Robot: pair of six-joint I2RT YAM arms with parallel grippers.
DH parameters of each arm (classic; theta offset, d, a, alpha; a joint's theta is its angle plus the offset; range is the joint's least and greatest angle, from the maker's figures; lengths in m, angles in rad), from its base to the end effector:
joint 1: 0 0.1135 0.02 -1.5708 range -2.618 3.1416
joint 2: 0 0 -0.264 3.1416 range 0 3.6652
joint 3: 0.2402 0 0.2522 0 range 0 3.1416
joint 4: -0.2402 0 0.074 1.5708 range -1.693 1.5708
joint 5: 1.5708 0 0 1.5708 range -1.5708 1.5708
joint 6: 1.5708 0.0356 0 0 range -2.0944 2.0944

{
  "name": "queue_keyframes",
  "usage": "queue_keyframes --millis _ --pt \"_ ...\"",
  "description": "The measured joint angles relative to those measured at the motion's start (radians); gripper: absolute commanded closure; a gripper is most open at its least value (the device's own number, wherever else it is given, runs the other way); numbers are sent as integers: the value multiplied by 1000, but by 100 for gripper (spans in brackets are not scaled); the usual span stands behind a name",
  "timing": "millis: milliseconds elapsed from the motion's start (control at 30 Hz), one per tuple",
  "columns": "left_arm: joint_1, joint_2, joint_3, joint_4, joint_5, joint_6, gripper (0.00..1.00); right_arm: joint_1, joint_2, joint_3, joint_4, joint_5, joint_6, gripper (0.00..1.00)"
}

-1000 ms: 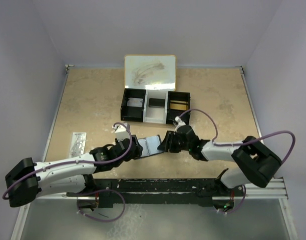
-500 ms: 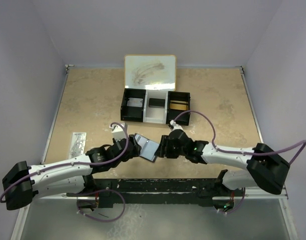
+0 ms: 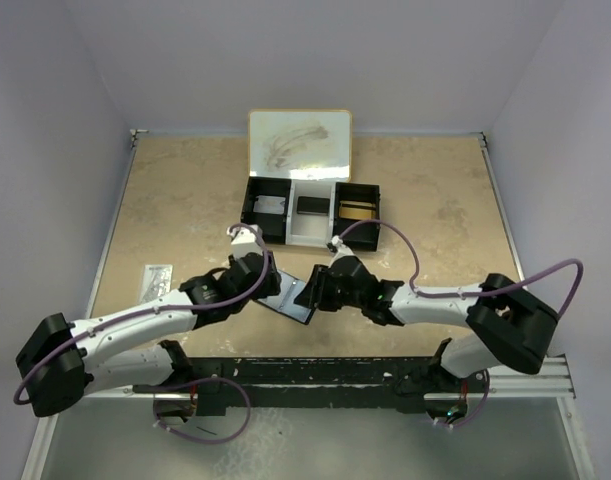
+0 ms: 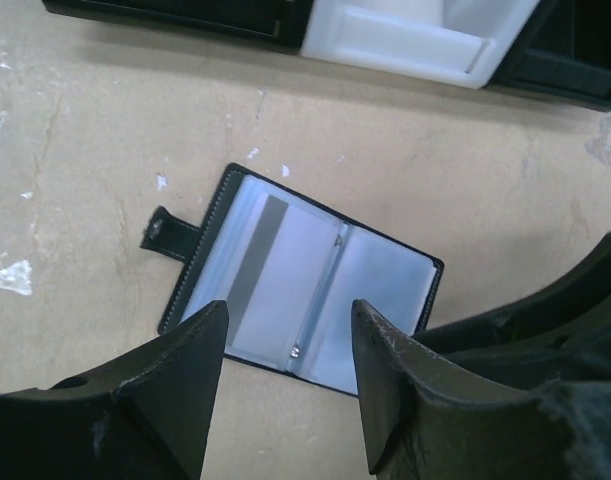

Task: Take the credit cards out of the card holder
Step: Adjust the card holder at the center of the board.

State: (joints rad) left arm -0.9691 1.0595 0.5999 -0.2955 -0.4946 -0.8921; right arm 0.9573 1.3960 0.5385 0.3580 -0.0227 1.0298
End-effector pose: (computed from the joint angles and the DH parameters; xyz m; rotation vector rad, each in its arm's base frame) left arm 0.1349 -0.1666 0.2167 -0.1580 2.2490 -0.4386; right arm 0.1582 0.2261 0.1750 0.0684 2.3159 1.1667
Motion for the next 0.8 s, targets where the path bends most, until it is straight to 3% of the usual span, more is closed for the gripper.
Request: queue_keyframes --millis 167,467,800 --pt "100 40 12 14 64 74 59 0 66 2 69 -25 52 59" --pt "222 164 14 77 223 164 65 -12 206 71 188 -58 93 64" --pt "243 301 -27 184 322 179 80 -130 304 -2 360 -158 135 66"
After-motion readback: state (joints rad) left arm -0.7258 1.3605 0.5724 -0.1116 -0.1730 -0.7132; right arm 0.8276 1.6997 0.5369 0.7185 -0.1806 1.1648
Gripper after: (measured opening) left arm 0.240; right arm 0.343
